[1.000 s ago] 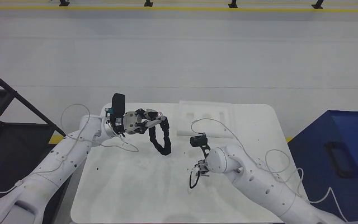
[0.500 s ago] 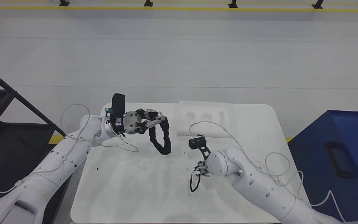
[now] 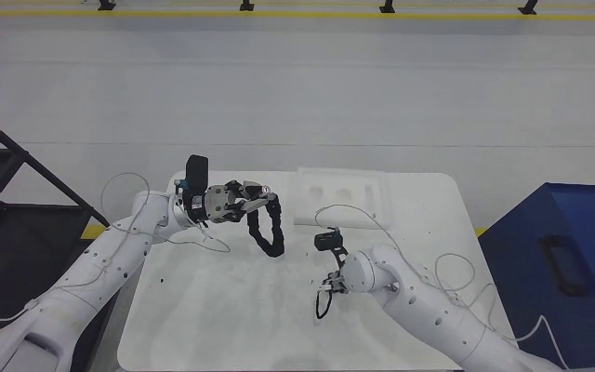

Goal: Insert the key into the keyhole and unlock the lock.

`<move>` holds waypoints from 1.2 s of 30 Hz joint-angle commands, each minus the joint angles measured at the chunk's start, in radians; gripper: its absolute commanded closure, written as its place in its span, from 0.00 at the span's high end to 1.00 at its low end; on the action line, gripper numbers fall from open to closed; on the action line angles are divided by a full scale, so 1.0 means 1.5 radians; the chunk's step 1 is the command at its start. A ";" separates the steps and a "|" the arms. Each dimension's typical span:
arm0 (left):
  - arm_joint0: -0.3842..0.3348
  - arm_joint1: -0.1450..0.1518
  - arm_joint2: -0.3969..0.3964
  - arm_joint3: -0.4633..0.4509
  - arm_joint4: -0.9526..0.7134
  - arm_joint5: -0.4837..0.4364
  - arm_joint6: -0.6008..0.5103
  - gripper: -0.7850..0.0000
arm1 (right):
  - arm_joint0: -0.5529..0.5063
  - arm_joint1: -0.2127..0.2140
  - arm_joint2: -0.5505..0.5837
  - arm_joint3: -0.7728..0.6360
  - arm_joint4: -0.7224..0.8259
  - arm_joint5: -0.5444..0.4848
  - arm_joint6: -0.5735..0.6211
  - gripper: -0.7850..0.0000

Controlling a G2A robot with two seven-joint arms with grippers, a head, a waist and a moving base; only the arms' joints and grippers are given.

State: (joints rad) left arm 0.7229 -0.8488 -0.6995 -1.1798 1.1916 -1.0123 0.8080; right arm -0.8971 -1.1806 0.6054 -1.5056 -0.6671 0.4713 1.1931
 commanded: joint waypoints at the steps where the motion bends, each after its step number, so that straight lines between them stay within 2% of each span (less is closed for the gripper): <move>1: 0.000 0.000 0.000 0.000 0.000 0.000 0.000 0.00 | 0.000 -0.003 0.000 0.005 0.004 0.000 -0.001 0.25; 14: 0.000 0.000 0.000 0.000 0.000 0.000 0.000 0.00 | -0.004 -0.014 0.001 0.011 0.008 0.001 0.003 0.26; 30: 0.000 0.000 0.000 0.000 0.000 0.000 0.000 0.00 | -0.026 -0.012 0.015 -0.018 -0.024 0.003 0.027 0.26; 36: 0.000 0.000 0.000 0.000 0.000 0.000 0.000 0.00 | -0.027 -0.016 0.019 -0.010 -0.021 -0.009 0.025 0.23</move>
State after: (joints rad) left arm 0.7229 -0.8488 -0.6995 -1.1798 1.1916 -1.0123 0.8080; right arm -0.9375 -1.2031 0.6346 -1.5224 -0.6983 0.4609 1.2298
